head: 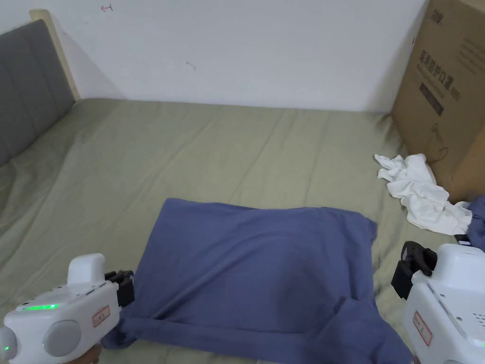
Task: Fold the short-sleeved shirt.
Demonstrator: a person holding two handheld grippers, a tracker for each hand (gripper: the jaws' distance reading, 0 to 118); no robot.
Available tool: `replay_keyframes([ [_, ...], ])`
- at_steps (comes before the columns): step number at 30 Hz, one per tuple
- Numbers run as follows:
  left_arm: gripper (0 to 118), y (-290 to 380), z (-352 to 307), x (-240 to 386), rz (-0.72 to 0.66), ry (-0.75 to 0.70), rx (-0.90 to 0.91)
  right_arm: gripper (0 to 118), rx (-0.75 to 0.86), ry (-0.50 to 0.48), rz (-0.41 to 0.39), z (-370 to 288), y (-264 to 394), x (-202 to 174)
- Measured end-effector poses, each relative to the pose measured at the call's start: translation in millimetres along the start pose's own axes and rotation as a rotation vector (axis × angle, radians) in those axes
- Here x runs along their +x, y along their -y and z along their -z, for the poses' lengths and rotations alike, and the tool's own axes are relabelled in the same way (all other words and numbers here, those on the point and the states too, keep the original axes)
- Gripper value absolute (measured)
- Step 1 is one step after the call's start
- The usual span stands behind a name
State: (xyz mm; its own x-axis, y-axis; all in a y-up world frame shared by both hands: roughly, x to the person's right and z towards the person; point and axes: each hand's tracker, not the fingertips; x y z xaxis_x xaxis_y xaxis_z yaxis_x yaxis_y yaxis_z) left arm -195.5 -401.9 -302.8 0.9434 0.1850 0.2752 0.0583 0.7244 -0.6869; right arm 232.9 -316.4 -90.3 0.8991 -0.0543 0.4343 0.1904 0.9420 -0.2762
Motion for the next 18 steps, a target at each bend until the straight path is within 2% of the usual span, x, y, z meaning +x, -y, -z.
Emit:
replay_keyframes([
  [1,12,6,5,-6,0.006,-0.012,-0.034,3,-0.008,-0.002,0.004,1,2,0],
  [3,58,15,13,-15,0.011,-0.03,-0.107,3,-0.019,-0.003,0.012,3,4,0],
  [4,58,20,17,-19,0.011,-0.041,-0.144,3,-0.026,-0.002,0.014,4,5,0],
  [6,81,29,26,-24,0.001,-0.077,-0.215,3,-0.04,-0.002,0.018,4,7,0],
  [9,93,38,35,-31,0.01,-0.107,-0.223,3,-0.058,-0.006,0.022,5,10,1],
  [11,117,41,43,-34,0.016,-0.142,-0.26,3,-0.069,-0.004,0.02,5,12,1],
  [18,118,48,65,-43,-0.06,-0.14,-0.306,3,-0.109,0.012,0.023,0,22,10],
])
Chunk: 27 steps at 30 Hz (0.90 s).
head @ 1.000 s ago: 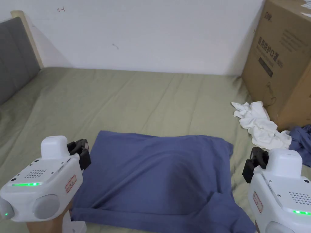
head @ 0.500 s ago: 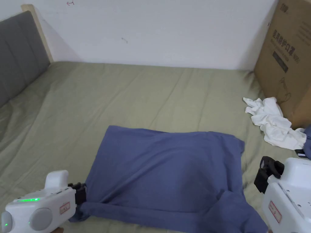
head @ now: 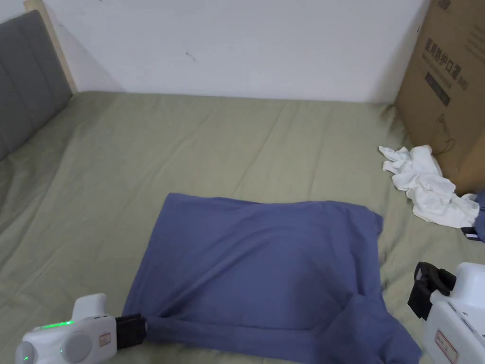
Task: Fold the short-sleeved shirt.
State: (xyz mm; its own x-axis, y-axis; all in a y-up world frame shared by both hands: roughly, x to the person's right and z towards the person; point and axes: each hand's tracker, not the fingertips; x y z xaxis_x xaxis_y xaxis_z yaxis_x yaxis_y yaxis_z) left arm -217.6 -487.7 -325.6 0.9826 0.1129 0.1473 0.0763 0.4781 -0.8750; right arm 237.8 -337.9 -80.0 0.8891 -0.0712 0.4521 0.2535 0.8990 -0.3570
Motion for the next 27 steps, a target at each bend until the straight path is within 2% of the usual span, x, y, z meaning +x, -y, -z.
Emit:
replay_keyframes([
  [1,114,0,1,2,0.0,-0.011,-0.007,3,-0.005,0.004,0.002,-1,1,2],
  [2,99,1,1,3,0.002,-0.02,-0.006,3,-0.011,0.009,0.005,-1,3,3],
  [4,55,4,1,4,0.015,0.024,0.009,3,-0.022,0.019,0.009,-2,8,9],
  [5,24,3,2,6,0.021,0.058,0.003,3,-0.03,0.025,0.011,-1,9,12],
  [6,18,3,1,10,0.012,0.067,-0.002,3,-0.038,0.029,0.012,-1,11,14],
  [9,12,3,-5,21,0.067,0.033,0.048,4,-0.072,0.045,0.023,1,19,22],
  [10,12,3,-8,22,0.074,0.037,0.059,8,-0.101,0.046,0.035,4,25,26],
  [13,12,0,-18,24,0.078,0.052,0.094,38,-0.224,0.055,0.07,17,47,40],
  [14,11,-1,-21,24,0.076,0.056,0.105,70,-0.266,0.058,0.079,23,57,43],
  [15,11,-1,-25,24,0.072,0.062,0.114,97,-0.31,0.058,0.086,29,68,48],
  [16,11,-2,-27,24,0.068,0.064,0.122,97,-0.358,0.054,0.097,34,78,51],
  [18,11,-4,-30,24,0.058,0.076,0.133,112,-0.452,0.069,0.121,46,99,56],
  [22,11,-4,-32,24,0.053,0.083,0.143,113,-0.543,0.065,0.15,55,129,62],
  [24,11,-4,-31,24,0.054,0.083,0.142,108,-0.544,0.066,0.141,57,137,61],
  [25,11,-4,-31,24,0.054,0.084,0.141,99,-0.546,0.069,0.13,58,140,60],
  [26,11,-4,-31,24,0.053,0.084,0.141,77,-0.552,0.07,0.119,60,141,60],
  [27,11,-5,-29,24,0.051,0.085,0.141,62,-0.562,0.065,0.114,63,143,60],
])
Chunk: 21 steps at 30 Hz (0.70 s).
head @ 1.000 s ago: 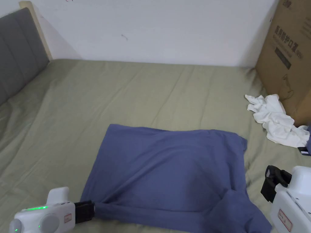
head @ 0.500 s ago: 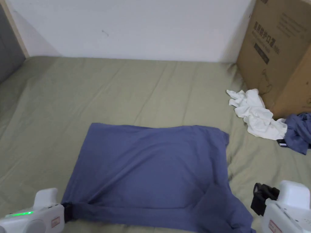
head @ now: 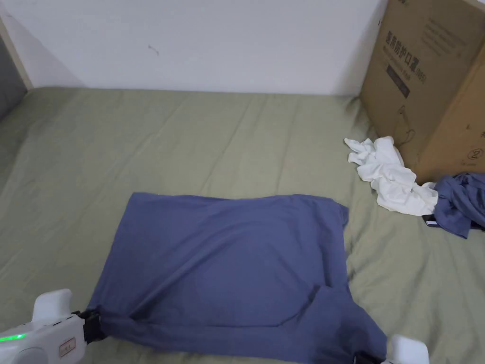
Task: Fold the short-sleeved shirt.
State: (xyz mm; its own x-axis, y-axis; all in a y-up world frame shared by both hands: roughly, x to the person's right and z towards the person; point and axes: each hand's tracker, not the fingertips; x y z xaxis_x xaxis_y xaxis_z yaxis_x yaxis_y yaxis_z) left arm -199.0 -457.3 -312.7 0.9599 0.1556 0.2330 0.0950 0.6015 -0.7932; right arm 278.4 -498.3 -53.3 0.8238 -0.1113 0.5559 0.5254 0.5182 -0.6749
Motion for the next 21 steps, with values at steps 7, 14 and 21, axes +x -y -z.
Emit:
replay_keyframes([
  [7,11,-2,1,-2,-0.037,0.013,0.009,10,0.076,-0.059,-0.051,-19,-10,-13],
  [14,11,-27,3,-6,-0.116,0.052,0.055,10,0.236,-0.09,-0.06,-46,-62,-27],
  [21,11,-71,20,0,-0.115,0.053,0.095,10,0.265,-0.087,-0.062,-21,-120,-40],
])
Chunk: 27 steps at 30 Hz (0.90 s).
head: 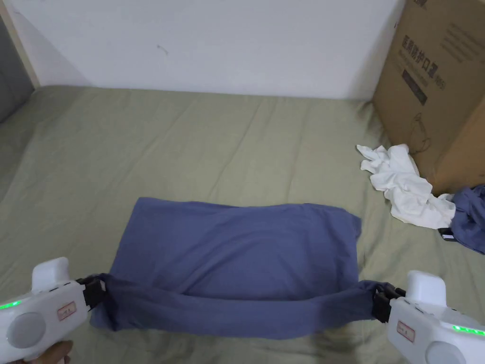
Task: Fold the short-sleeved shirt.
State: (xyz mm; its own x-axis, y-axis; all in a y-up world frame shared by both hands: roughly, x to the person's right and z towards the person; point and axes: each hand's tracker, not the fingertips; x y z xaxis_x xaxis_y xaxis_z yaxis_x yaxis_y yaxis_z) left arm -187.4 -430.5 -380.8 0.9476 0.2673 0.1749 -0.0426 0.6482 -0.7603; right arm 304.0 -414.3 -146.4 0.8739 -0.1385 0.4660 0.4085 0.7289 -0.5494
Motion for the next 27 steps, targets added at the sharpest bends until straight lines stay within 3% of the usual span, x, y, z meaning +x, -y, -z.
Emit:
replay_keyframes([
  [9,11,-31,78,4,0.034,-0.049,-0.052,10,-0.151,0.042,0.07,93,-17,13],
  [19,11,-22,131,10,0.068,-0.122,-0.187,12,-0.248,0.076,0.018,139,-13,13],
  [21,12,-22,126,13,0.075,-0.122,-0.181,25,-0.245,0.082,0.001,134,-13,10],
  [22,15,-22,123,14,0.078,-0.121,-0.174,39,-0.24,0.087,-0.002,129,-14,9],
  [23,33,-24,119,14,0.078,-0.106,-0.174,66,-0.23,0.089,-0.002,123,-15,9],
  [24,60,-25,114,15,0.073,-0.076,-0.175,87,-0.215,0.082,0.005,116,-17,9],
  [25,84,-27,108,17,0.071,-0.055,-0.174,99,-0.197,0.073,0.014,109,-19,9],
  [27,89,-28,89,24,0.071,-0.041,-0.158,101,-0.128,0.045,0.045,88,-26,9],
])
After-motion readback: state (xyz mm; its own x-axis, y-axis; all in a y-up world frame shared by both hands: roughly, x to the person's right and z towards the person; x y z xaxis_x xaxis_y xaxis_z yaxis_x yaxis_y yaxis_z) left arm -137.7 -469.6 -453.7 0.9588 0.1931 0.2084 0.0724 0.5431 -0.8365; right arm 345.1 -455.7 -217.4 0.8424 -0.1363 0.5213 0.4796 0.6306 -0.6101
